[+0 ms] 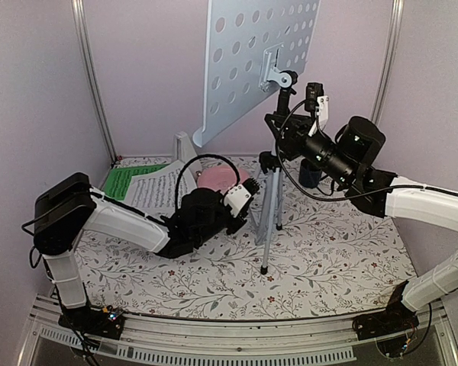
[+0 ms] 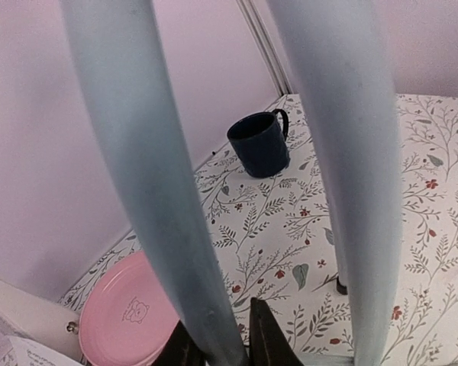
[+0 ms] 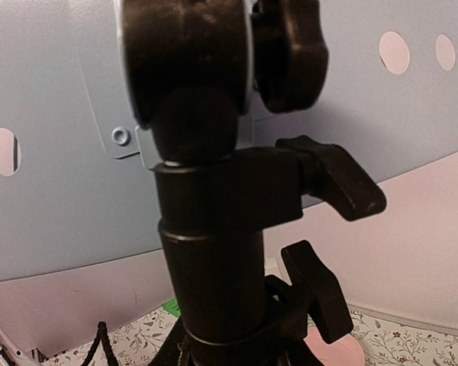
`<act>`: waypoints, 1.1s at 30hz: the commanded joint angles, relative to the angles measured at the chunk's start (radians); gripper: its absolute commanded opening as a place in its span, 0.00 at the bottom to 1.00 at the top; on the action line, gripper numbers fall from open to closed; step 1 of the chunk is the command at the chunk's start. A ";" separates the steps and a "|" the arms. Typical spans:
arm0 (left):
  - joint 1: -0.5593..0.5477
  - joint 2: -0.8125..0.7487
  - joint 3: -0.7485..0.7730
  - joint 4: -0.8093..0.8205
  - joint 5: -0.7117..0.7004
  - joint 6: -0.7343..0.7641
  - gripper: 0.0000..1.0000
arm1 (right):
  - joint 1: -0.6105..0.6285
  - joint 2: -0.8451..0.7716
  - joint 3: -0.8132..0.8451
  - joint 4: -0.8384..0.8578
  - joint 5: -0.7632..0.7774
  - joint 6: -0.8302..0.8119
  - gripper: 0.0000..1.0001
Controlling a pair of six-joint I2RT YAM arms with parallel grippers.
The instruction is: Set up the instrument practice props
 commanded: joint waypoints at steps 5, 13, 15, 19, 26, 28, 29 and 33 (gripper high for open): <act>0.021 0.005 -0.059 -0.055 0.046 0.251 0.03 | -0.024 -0.075 0.233 0.222 -0.029 0.006 0.00; 0.093 0.002 -0.087 -0.068 0.138 0.305 0.03 | -0.042 -0.031 0.354 0.119 -0.019 -0.001 0.00; 0.103 0.006 -0.098 -0.075 0.134 0.332 0.03 | -0.046 -0.026 0.373 0.101 -0.016 -0.003 0.00; 0.125 0.008 -0.135 -0.081 0.134 0.366 0.02 | -0.059 -0.025 0.388 0.087 -0.015 -0.011 0.00; 0.135 0.042 -0.167 -0.097 0.094 0.437 0.01 | -0.083 -0.005 0.428 0.070 -0.038 -0.007 0.00; 0.140 0.057 -0.171 -0.093 0.065 0.454 0.01 | -0.089 0.000 0.443 0.065 -0.046 -0.005 0.00; 0.144 0.061 -0.173 -0.092 0.059 0.458 0.01 | -0.091 0.003 0.451 0.063 -0.051 -0.006 0.00; 0.155 0.075 -0.186 -0.086 0.044 0.472 0.01 | -0.098 0.017 0.474 0.053 -0.065 -0.016 0.00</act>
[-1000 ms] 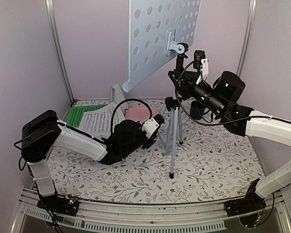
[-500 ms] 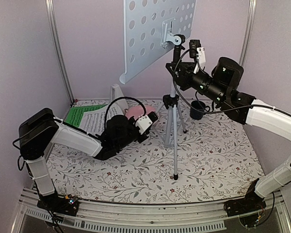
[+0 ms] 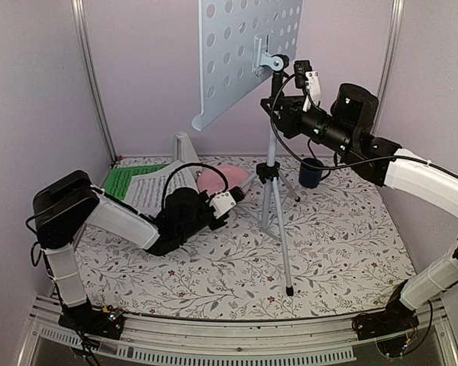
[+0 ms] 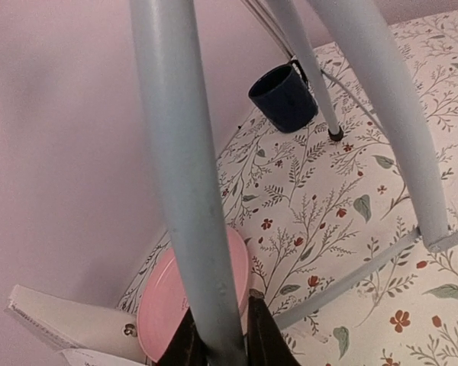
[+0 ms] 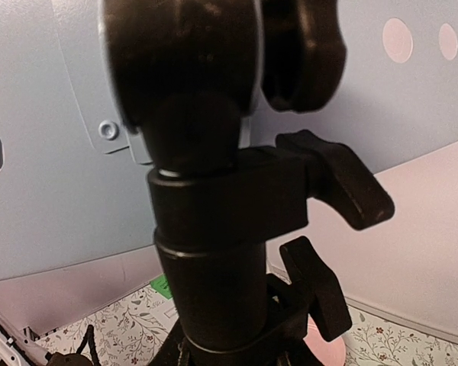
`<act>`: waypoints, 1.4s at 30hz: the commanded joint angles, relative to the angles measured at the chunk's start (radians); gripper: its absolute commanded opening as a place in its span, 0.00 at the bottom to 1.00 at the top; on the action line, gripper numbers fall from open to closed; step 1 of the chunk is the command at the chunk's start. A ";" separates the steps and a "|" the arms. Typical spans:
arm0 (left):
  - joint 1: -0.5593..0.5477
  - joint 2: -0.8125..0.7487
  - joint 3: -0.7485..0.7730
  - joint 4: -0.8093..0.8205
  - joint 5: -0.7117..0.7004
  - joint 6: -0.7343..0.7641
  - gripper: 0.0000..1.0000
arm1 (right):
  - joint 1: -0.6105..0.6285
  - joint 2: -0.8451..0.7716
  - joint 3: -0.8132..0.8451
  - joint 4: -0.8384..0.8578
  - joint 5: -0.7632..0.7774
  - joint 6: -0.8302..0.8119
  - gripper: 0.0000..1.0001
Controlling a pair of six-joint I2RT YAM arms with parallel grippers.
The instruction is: Set up the instrument practice props
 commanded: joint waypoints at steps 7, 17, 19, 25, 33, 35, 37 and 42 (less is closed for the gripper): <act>0.024 0.071 -0.043 -0.246 -0.087 0.242 0.01 | -0.034 -0.041 0.200 0.387 -0.033 0.007 0.00; -0.015 0.147 0.033 -0.289 -0.073 0.169 0.04 | -0.037 0.025 0.119 0.415 -0.108 0.019 0.00; -0.019 0.162 0.046 -0.291 -0.085 0.163 0.05 | -0.036 0.039 0.113 0.416 -0.122 0.019 0.00; -0.032 0.178 0.049 -0.287 -0.111 0.147 0.09 | -0.038 0.046 0.084 0.433 -0.133 0.024 0.00; -0.059 0.188 0.045 -0.263 -0.118 0.161 0.15 | -0.038 0.051 0.058 0.442 -0.138 0.049 0.28; -0.065 0.195 0.057 -0.267 -0.126 0.166 0.15 | -0.038 0.055 0.056 0.443 -0.136 0.053 0.35; -0.069 0.198 0.067 -0.267 -0.130 0.167 0.15 | -0.036 0.056 0.052 0.446 -0.137 0.058 0.41; -0.075 0.203 0.084 -0.274 -0.131 0.164 0.15 | -0.038 0.047 0.022 0.456 -0.134 0.074 0.61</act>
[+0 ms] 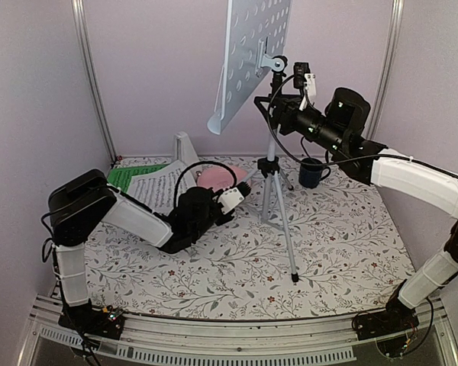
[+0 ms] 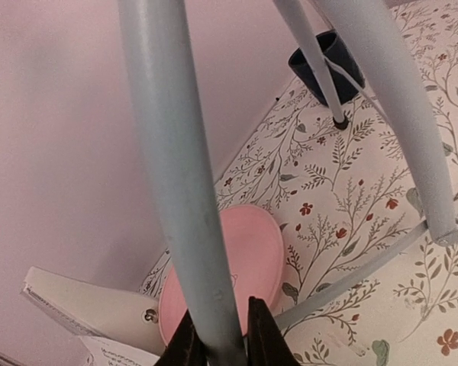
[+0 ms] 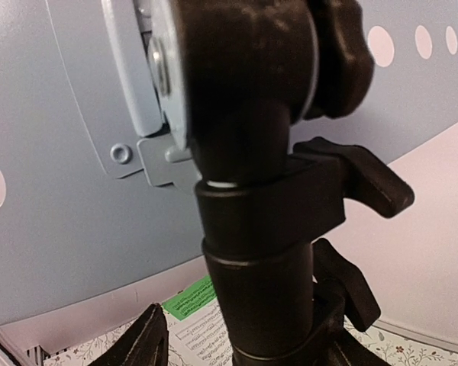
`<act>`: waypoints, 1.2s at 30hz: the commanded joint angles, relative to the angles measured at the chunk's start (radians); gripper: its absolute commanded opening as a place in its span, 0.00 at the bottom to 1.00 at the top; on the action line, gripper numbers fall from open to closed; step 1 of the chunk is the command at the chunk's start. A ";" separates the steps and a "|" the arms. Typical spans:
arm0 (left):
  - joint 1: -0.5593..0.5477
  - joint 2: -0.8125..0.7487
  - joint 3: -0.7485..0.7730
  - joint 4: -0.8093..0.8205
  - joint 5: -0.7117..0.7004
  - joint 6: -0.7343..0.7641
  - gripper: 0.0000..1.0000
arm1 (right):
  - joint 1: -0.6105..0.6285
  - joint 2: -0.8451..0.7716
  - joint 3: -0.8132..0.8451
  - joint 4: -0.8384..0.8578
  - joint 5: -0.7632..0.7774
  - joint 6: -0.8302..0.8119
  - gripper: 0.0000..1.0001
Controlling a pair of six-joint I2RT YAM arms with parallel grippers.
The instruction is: Set up the instrument practice props
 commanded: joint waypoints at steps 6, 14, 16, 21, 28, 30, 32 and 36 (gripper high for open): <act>-0.058 0.081 -0.025 -0.277 0.018 0.132 0.23 | 0.014 -0.062 -0.010 0.296 -0.030 0.033 0.86; -0.062 0.029 -0.042 -0.254 0.040 0.091 0.47 | 0.014 -0.077 -0.085 0.296 -0.058 0.068 0.99; -0.063 0.012 -0.053 -0.249 0.044 0.086 0.50 | 0.013 -0.092 -0.112 0.296 -0.062 0.073 0.99; -0.065 -0.059 -0.093 -0.236 0.072 0.055 0.62 | 0.013 -0.126 -0.192 0.269 -0.051 0.067 0.99; -0.066 -0.165 -0.161 -0.226 0.195 -0.053 0.84 | -0.002 -0.219 -0.307 0.141 -0.040 0.060 0.99; -0.064 -0.192 -0.179 -0.228 0.243 -0.091 0.86 | -0.013 -0.254 -0.336 0.076 -0.039 0.069 0.99; -0.059 -0.214 -0.187 -0.242 0.313 -0.150 0.87 | -0.023 -0.285 -0.370 -0.003 -0.031 0.081 0.99; -0.038 -0.252 -0.198 -0.249 0.409 -0.233 0.87 | -0.039 -0.344 -0.431 -0.126 -0.036 0.120 0.99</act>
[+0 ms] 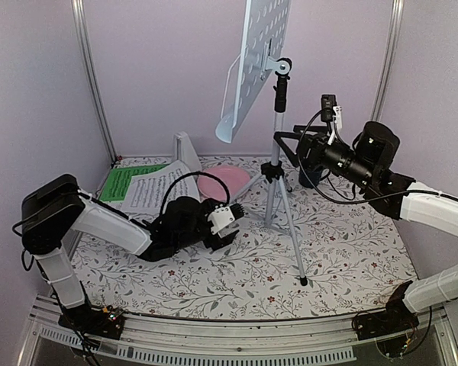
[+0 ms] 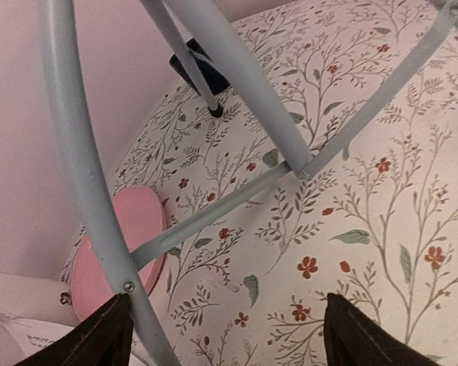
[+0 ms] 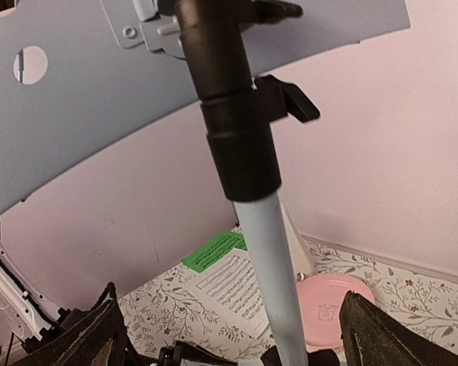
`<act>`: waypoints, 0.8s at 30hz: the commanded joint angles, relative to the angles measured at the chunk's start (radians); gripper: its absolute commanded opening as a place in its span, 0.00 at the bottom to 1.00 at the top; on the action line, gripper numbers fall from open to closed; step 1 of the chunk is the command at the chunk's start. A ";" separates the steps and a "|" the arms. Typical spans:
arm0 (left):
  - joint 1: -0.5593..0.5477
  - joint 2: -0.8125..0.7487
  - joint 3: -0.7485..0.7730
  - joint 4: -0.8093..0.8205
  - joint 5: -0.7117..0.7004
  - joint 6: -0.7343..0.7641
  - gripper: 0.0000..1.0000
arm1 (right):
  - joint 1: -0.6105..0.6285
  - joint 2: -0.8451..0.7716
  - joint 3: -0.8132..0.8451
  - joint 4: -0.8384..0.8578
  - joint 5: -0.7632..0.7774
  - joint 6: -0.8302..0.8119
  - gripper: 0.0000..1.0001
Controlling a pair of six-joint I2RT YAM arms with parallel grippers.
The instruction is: Set up the instrument practice props
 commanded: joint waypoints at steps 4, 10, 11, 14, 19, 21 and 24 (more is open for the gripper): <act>0.058 -0.089 -0.025 -0.048 0.277 -0.193 0.85 | -0.018 -0.108 -0.129 -0.229 -0.003 0.075 0.99; 0.140 -0.141 -0.042 -0.048 0.347 -0.233 0.79 | -0.018 -0.141 -0.210 -0.309 -0.005 0.105 0.97; 0.159 -0.154 -0.046 -0.054 0.375 -0.241 0.79 | -0.018 -0.140 -0.221 -0.318 -0.010 0.114 0.96; 0.226 -0.177 -0.039 -0.096 0.475 -0.281 0.78 | -0.018 -0.129 -0.254 -0.343 -0.024 0.133 0.91; 0.294 -0.124 0.037 -0.193 0.590 -0.288 0.73 | -0.018 -0.107 -0.290 -0.352 -0.053 0.148 0.82; 0.300 -0.088 0.066 -0.223 0.607 -0.280 0.71 | -0.018 -0.095 -0.299 -0.352 -0.059 0.152 0.81; 0.302 -0.040 0.093 -0.234 0.621 -0.283 0.67 | -0.017 -0.067 -0.307 -0.353 -0.061 0.154 0.79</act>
